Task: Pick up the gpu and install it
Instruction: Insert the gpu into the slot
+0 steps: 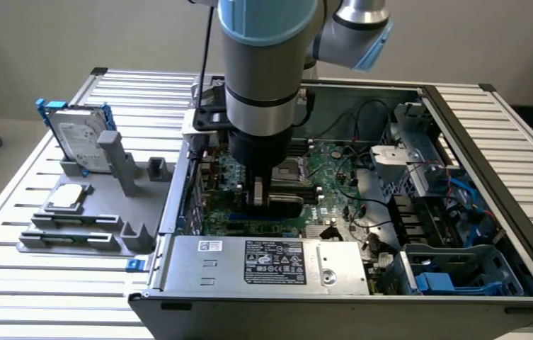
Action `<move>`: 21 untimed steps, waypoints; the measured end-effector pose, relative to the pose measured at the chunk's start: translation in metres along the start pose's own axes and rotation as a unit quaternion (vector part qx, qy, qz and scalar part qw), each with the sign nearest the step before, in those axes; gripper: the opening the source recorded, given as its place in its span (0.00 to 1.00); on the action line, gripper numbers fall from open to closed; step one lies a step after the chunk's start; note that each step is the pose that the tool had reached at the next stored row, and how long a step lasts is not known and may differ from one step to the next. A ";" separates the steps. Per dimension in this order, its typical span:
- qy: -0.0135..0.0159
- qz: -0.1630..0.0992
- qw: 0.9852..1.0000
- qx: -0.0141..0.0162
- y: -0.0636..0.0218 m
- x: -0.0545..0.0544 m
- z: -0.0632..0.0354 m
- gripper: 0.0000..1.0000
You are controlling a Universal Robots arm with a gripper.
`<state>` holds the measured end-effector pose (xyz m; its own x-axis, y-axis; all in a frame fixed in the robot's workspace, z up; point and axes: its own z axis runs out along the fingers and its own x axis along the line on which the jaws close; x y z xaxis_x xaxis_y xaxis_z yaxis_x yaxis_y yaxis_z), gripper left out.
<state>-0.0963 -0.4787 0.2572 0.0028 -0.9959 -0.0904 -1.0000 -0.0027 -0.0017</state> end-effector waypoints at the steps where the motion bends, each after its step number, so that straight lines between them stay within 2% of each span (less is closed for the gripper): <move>1: 0.000 0.000 1.000 -0.001 0.0000 0.000 0.0002 0.26; 7: -0.001 0.001 1.000 -0.008 0.0000 0.000 0.0012 0.26; 13: -0.001 0.001 1.000 -0.013 -0.0002 0.001 0.0026 0.26; 16: -0.001 0.001 1.000 -0.015 -0.0005 0.001 0.0035 0.26; 21: -0.001 0.001 1.000 -0.015 -0.0025 0.001 0.0053 0.26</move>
<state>-0.0938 -0.4792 0.2518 0.0004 -0.9958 -0.0921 -0.9996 -0.0032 0.0293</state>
